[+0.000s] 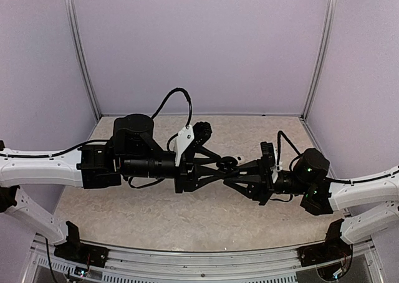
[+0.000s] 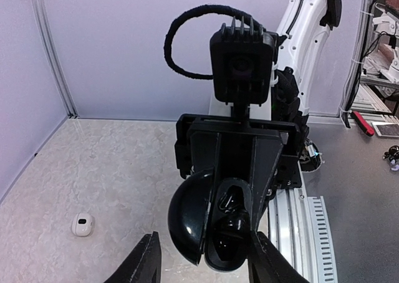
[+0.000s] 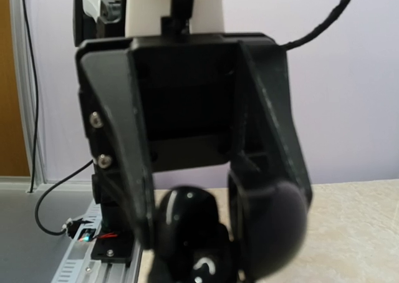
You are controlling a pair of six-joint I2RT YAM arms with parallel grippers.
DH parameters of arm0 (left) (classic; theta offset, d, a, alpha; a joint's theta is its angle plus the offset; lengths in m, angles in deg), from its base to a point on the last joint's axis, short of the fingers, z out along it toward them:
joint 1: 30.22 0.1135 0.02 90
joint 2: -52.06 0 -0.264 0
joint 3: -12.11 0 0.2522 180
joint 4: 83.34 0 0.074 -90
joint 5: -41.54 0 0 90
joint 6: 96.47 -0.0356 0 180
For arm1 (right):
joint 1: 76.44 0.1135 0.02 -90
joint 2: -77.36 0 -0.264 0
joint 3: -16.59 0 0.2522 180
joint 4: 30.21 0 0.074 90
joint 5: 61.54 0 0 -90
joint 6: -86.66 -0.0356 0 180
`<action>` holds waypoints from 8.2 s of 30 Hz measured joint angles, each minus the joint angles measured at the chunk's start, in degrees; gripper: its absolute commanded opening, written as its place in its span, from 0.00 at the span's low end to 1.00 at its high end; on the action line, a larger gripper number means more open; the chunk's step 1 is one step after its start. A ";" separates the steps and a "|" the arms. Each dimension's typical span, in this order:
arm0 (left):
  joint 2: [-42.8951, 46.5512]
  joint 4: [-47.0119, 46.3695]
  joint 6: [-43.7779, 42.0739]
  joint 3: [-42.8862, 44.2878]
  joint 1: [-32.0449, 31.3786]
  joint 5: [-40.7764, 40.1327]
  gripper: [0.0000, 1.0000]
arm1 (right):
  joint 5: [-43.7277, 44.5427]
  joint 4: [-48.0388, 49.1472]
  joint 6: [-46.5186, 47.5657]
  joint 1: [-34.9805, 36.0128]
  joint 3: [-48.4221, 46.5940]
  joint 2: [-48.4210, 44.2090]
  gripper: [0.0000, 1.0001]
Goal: Insert the wireless bluetooth earbuds into the charging case
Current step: Adjust the right earbud in the right side groove of the charging case.
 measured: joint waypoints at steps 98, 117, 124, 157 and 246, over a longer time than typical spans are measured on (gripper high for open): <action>-6.01 13.46 -5.38 9.35 0.07 -3.15 0.23 | 13.20 -13.16 5.29 0.44 -0.35 -3.30 0.00; -5.11 17.55 -12.24 9.25 -1.20 -3.58 0.12 | 7.43 -16.04 5.60 0.44 -1.14 -2.89 0.00; -3.08 17.90 -18.25 8.07 -3.13 -4.66 0.12 | 1.97 -16.59 4.48 0.44 -2.21 -2.08 0.00; -0.66 20.81 -39.06 3.80 -11.30 -14.36 0.37 | -17.44 -19.45 -3.45 0.37 -3.58 3.78 0.00; -1.77 16.50 -18.23 6.32 -7.15 -16.37 0.63 | -11.17 2.45 -13.90 -0.07 4.59 2.49 0.00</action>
